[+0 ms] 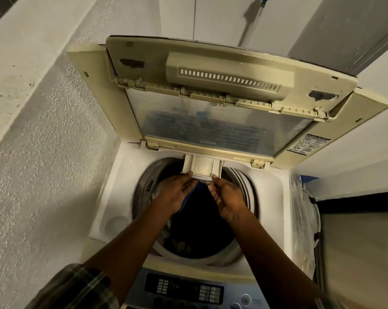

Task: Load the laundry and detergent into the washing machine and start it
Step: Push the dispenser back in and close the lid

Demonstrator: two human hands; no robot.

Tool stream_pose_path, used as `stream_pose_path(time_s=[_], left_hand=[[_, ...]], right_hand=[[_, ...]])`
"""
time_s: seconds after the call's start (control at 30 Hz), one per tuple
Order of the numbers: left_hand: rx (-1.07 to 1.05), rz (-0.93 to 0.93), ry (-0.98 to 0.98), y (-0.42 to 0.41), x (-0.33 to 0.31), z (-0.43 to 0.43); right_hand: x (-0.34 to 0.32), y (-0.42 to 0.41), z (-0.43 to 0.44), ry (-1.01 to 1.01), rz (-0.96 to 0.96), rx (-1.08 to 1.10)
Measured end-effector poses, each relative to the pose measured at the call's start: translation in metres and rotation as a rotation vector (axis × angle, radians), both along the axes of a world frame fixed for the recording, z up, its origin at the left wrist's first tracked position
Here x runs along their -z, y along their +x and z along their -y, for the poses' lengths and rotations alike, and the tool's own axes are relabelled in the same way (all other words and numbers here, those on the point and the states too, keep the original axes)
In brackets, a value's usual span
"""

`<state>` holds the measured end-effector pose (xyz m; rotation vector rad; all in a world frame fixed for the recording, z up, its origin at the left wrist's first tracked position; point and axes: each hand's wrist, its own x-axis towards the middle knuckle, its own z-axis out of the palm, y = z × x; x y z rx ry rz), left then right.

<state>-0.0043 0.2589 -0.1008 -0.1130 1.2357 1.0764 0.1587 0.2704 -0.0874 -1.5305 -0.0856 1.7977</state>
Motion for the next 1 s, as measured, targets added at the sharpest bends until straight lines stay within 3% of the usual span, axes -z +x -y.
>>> stream_pose_path(time_s=[0.47, 1.0], left_hand=[[-0.104, -0.011, 0.068, 0.012, -0.015, -0.019], [-0.156, -0.046, 0.092, 0.016, -0.010, -0.030]], right_hand=[[-0.008, -0.005, -0.018, 0.074, -0.073, 0.124], [-0.009, -0.015, -0.026, 0.044, -0.100, 0.098]])
